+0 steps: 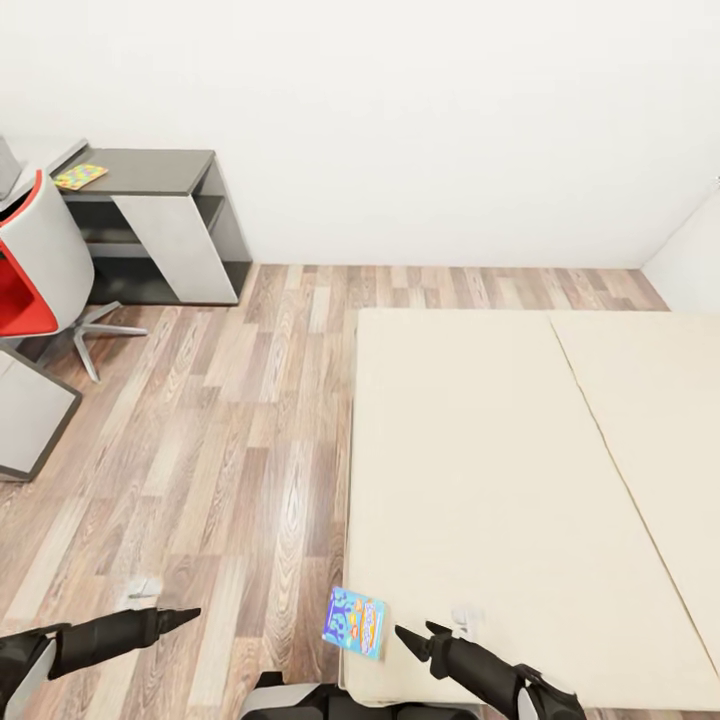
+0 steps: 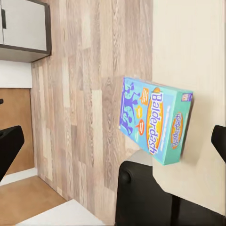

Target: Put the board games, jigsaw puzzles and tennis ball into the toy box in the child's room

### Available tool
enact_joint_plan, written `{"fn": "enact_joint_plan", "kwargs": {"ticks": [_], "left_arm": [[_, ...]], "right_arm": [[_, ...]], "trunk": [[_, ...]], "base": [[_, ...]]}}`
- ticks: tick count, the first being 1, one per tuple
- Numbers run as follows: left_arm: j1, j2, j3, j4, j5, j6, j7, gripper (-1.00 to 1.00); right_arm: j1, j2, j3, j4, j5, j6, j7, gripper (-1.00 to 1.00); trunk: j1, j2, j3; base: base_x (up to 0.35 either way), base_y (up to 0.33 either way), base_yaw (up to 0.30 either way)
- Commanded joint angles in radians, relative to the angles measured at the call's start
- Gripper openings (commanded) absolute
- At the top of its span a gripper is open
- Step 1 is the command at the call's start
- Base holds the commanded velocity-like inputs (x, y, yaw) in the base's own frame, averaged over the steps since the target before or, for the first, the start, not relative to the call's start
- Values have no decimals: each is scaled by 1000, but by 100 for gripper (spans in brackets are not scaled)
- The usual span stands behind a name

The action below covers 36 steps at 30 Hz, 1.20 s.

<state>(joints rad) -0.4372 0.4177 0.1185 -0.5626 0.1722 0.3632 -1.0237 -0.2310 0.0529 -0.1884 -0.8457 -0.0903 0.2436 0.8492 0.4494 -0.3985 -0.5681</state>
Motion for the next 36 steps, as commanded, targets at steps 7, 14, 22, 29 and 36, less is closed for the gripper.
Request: {"fn": "enact_joint_plan", "kwargs": {"ticks": [7, 14, 22, 29, 36], "left_arm": [[0, -9, 5, 124, 4, -100, 39, 100], [0, -19, 3, 145, 4, -130, 104, 100], [0, -28, 2, 187, 6, -152, 178, 100], [0, -28, 3, 209, 6, -152, 214, 100], [0, -29, 2, 210, 5, -152, 231, 100]], "right_arm": [[1, -1, -5, 71, -10, -60, 7, 100], [1, -4, -6, 128, -8, -127, 5, 100], [1, -5, -9, 138, -5, -138, 3, 100], [1, -4, -9, 139, -5, -140, 0, 100], [1, -2, -9, 140, -5, -142, -2, 100]], "trunk": [[1, -1, 10], [1, -1, 22], [1, -1, 35], [1, -1, 47], [1, -1, 58]], "base": [[0, 0, 0], [0, 0, 0], [0, 0, 0], [0, 0, 0], [0, 0, 0]]}}
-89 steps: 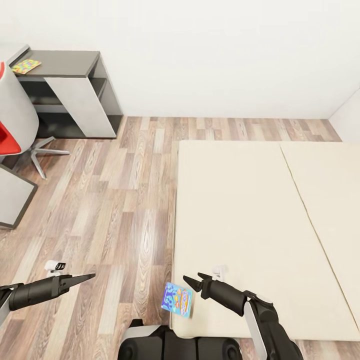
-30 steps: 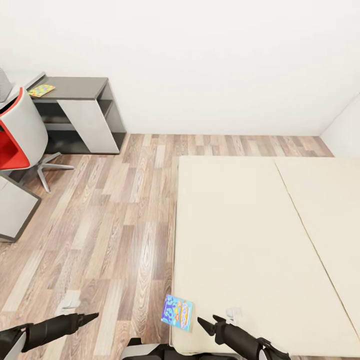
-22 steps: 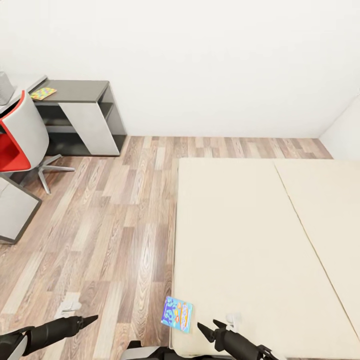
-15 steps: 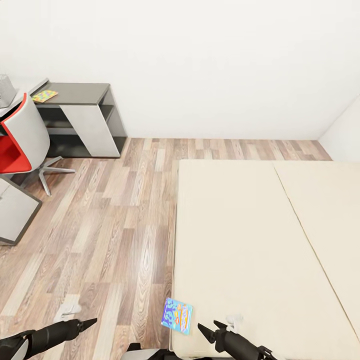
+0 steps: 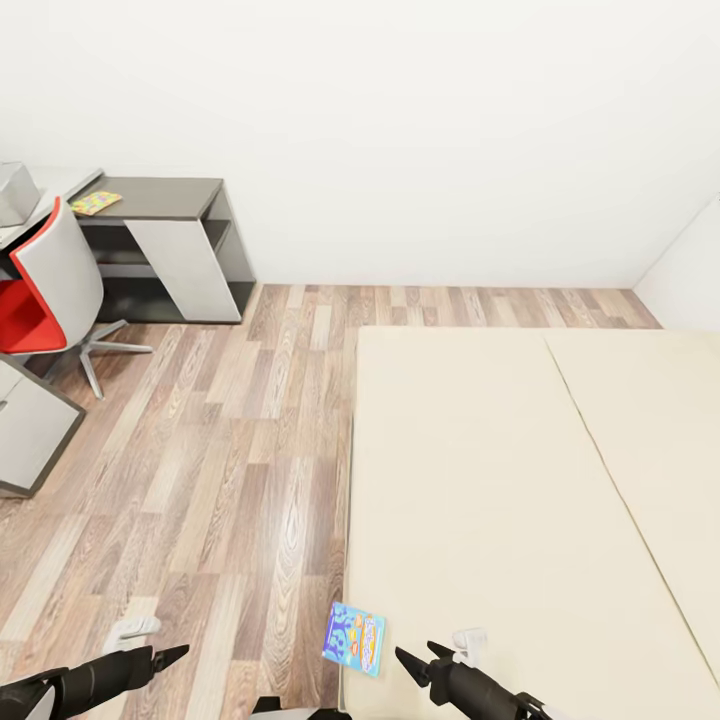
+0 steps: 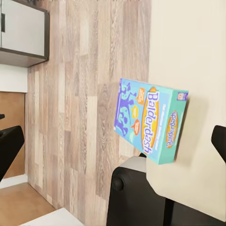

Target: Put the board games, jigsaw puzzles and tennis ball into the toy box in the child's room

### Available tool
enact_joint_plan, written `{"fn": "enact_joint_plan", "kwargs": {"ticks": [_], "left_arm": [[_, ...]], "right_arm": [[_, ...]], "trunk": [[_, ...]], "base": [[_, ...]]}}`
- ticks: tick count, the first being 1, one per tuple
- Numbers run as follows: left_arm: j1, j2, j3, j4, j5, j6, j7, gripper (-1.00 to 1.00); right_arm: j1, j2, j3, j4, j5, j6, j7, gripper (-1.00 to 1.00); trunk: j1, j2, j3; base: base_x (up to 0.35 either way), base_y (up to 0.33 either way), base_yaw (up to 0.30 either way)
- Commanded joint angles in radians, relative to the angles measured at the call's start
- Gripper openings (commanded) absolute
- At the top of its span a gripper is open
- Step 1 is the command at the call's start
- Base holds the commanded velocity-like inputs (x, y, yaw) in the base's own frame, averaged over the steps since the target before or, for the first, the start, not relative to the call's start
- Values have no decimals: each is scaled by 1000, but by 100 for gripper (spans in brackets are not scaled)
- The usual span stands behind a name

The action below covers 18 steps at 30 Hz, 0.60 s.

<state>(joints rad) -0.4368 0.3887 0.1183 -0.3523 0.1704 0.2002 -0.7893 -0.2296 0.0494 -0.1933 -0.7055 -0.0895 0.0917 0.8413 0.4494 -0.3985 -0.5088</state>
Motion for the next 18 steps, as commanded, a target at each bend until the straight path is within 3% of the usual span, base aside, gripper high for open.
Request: {"fn": "enact_joint_plan", "kwargs": {"ticks": [1, 8, 18], "left_arm": [[0, 0, 2, 0, 6, 10, 11, 100], [0, -8, 0, 1, 6, 9, 129, 100], [0, -15, 0, 1, 5, 7, 172, 100]], "right_arm": [[0, 1, -5, 0, -6, 9, 6, 100], [1, 1, -5, 1, -6, 8, 7, 100], [1, -1, -5, 2, -6, 9, 5, 100]], "trunk": [[1, -1, 0], [1, -1, 12], [1, -1, 28]], "base": [[0, 0, 0], [0, 0, 0], [0, 0, 0]]}}
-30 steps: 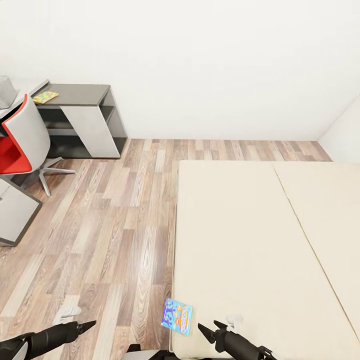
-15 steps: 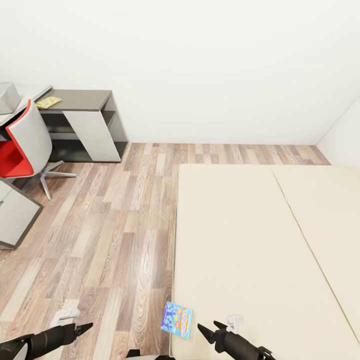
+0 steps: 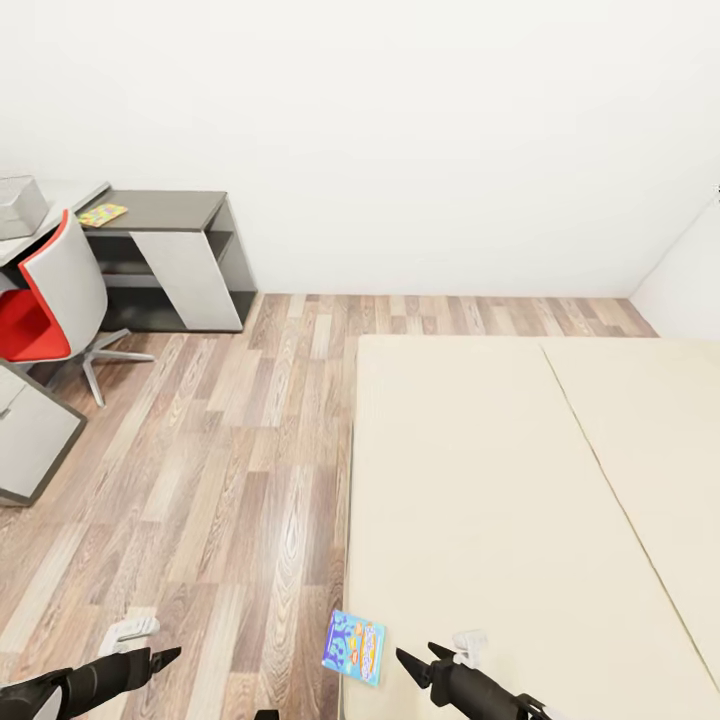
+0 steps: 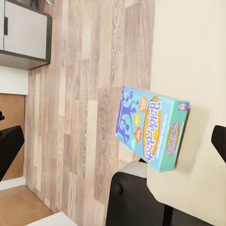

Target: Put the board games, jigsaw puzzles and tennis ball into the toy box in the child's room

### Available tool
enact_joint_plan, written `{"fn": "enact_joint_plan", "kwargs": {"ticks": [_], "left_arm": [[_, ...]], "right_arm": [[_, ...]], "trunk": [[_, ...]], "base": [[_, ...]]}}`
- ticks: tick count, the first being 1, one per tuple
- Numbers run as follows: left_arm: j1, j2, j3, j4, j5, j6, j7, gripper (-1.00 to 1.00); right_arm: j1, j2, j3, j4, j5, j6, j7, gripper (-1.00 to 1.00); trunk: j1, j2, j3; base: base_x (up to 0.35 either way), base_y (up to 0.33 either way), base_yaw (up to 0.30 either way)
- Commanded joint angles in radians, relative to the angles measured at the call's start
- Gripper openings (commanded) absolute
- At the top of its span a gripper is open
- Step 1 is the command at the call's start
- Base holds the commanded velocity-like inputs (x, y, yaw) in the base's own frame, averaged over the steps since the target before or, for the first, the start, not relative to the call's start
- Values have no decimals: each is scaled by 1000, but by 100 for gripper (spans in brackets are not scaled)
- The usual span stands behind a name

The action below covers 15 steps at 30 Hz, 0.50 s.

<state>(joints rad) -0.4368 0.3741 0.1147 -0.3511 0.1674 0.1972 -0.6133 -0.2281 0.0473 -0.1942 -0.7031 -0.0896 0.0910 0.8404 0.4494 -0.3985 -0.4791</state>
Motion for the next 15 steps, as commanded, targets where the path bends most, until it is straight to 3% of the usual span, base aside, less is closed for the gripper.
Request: {"fn": "enact_joint_plan", "kwargs": {"ticks": [1, 7, 15], "left_arm": [[0, 0, 4, 0, 8, 10, 3, 100], [0, -28, 3, 0, 6, 10, 130, 100], [0, -73, 2, 0, 5, -14, 295, 100]], "right_arm": [[0, 1, -5, 0, -6, 10, 6, 100], [0, -1, -7, 3, -6, 10, -17, 100], [0, 0, -14, 35, -6, 10, -206, 100]], "trunk": [[1, -2, 0], [1, -2, 10], [1, -2, 23]], "base": [[0, 0, 0], [0, 0, 0], [0, 0, 0]]}}
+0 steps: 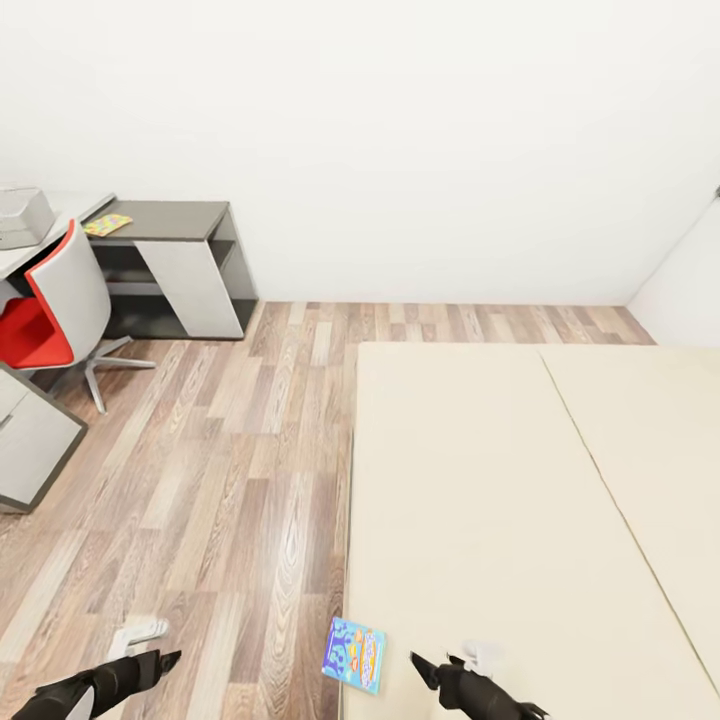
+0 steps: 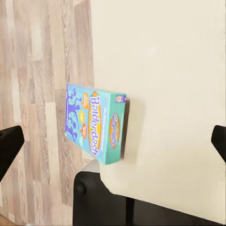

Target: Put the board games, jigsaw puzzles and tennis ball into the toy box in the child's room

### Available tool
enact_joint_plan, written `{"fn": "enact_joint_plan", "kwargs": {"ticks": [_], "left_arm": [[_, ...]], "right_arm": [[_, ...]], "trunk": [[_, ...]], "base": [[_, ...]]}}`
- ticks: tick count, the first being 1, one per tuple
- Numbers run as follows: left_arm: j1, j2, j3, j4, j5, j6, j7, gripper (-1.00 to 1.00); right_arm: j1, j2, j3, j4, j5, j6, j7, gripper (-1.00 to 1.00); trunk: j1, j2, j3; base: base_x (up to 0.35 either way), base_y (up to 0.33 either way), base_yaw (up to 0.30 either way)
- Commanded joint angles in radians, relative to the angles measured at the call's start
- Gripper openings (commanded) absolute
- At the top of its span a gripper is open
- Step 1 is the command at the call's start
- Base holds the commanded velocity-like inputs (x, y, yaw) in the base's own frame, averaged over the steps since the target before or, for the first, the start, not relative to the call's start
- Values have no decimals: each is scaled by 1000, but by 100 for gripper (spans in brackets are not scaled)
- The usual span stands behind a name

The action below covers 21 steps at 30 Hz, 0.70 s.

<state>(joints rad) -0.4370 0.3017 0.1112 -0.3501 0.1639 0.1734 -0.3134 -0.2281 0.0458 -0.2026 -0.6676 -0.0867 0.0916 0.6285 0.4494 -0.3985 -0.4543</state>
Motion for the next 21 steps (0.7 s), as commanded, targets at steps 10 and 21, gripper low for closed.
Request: {"fn": "enact_joint_plan", "kwargs": {"ticks": [10, 21], "left_arm": [[0, -15, 4, -1, 11, -24, 70, 100], [0, -21, 4, -1, 9, -28, 74, 100]], "right_arm": [[0, 9, -10, 3, -12, 12, -143, 100], [0, 16, -10, 3, -13, 13, -170, 100]], "trunk": [[1, -2, 8], [1, -2, 9]], "base": [[0, 0, 0], [0, 0, -104]]}}
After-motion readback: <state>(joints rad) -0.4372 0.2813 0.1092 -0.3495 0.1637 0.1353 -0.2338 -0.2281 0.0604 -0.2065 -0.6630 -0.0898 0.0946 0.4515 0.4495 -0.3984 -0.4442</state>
